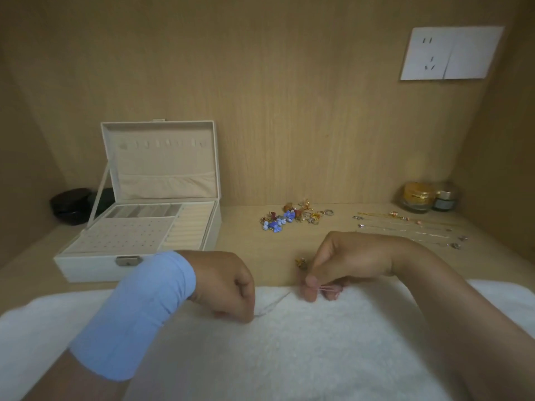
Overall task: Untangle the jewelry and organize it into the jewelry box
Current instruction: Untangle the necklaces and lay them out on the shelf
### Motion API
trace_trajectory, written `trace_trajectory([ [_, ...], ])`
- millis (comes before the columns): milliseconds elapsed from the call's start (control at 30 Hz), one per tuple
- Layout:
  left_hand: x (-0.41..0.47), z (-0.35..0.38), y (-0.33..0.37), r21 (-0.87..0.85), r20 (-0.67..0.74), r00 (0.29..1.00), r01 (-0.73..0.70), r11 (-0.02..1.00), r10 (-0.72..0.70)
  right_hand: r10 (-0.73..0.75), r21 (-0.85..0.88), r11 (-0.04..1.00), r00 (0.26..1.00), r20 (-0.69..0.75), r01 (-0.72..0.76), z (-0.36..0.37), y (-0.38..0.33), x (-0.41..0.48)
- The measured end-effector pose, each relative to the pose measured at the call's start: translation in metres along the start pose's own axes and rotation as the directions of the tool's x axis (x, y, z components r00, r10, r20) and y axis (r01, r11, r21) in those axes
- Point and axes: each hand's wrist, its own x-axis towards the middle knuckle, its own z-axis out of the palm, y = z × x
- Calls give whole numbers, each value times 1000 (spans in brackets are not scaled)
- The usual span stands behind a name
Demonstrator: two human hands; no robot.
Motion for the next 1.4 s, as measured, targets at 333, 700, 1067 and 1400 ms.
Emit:
trace_trajectory([
  [333,41,6,21,-107,-260,947,-221,969,187,62,-170,983,997,-41,-68,-2,-1,-2],
  [700,49,30,5,-115,-422,865,-348,930,272,-57,-226,974,974,-220,6,4,21,23],
  [1067,42,18,4,-854,-345,929,-370,366,135,-171,75,972,892,-418,221,5,18,26],
  [1400,40,15,3,-571,-582,808,-486,661,91,-192,130,949,853,-486,288,8,13,24],
])
